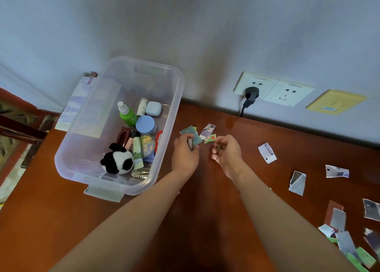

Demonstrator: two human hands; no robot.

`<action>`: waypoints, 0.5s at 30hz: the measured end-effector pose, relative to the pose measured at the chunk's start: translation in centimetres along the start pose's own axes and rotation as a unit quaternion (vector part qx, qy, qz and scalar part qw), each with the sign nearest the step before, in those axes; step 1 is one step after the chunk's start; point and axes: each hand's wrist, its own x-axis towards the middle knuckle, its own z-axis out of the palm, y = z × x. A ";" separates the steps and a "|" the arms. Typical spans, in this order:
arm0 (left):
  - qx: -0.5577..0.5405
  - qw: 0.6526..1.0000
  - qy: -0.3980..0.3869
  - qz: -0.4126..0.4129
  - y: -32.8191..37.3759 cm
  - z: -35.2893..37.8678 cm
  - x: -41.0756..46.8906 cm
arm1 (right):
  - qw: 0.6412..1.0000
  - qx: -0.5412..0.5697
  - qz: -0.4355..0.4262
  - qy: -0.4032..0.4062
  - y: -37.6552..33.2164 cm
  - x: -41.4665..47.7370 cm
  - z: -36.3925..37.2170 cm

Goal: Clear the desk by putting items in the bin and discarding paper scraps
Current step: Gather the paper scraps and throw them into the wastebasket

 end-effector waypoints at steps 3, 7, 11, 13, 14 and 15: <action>0.023 1.000 0.007 -0.007 0.9 0.4 1.1 | 0.994 -0.097 -0.037 0.023 -0.6 1.6 -0.3; 0.065 0.998 0.012 -0.006 2.0 1.1 2.6 | 0.923 -0.337 -0.166 0.087 -0.9 3.6 -0.1; 0.167 0.986 0.009 -0.008 2.1 1.2 4.1 | 0.873 -0.446 -0.188 0.065 -1.5 4.8 0.3; 0.206 0.979 0.007 -0.007 2.1 1.2 4.7 | 0.845 -0.490 -0.202 0.064 -1.8 5.1 0.7; 0.217 0.976 0.009 -0.008 2.2 1.2 4.9 | 0.834 -0.508 -0.207 0.065 -1.7 5.3 0.9; 0.226 0.974 0.013 -0.008 2.3 1.2 5.1 | 0.825 -0.520 -0.212 0.064 -1.6 5.4 1.1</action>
